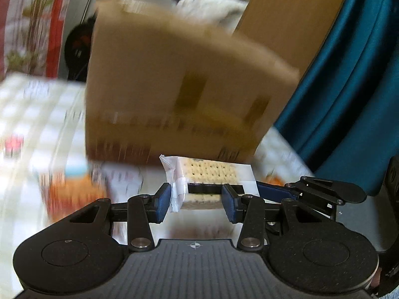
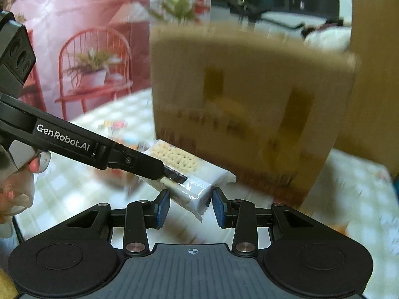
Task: Organize snacks
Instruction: 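Carry the cracker packet over the box and release it with both tools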
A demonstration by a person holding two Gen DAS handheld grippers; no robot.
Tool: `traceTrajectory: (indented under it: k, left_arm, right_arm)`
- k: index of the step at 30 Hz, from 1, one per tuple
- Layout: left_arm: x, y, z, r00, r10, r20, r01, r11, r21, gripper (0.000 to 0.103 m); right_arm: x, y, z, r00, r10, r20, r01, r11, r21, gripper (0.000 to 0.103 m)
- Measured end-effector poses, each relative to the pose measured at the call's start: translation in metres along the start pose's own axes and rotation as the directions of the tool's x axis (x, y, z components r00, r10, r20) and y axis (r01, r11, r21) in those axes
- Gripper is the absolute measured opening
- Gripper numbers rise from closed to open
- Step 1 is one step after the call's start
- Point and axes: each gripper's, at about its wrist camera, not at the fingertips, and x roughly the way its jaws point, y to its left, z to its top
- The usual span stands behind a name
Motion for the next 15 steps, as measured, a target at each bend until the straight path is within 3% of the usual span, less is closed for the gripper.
traceTrajectory:
  k: [8,12,15]
  left_arm:
    - [-0.021,-0.025,0.084,0.982,-0.035,0.185,0.019,0.996,0.086,0.047]
    - [-0.009,-0.032,0.125,0.975,-0.028,0.218,0.001,0.993,0.121,0.047]
    - [0.012,-0.03,0.145,0.979,-0.025,0.2,0.005,0.995,0.099,0.047]
  right_arm:
    - [-0.027,-0.03,0.079,0.982,-0.058,0.179,0.067,0.997,-0.043,0.034]
    - [-0.022,-0.049,0.116,0.975,-0.079,0.208,0.094,0.994,-0.061,0.034]
    - [-0.004,-0.069,0.136,0.979,-0.079,0.187,0.088,0.995,-0.041,0.035]
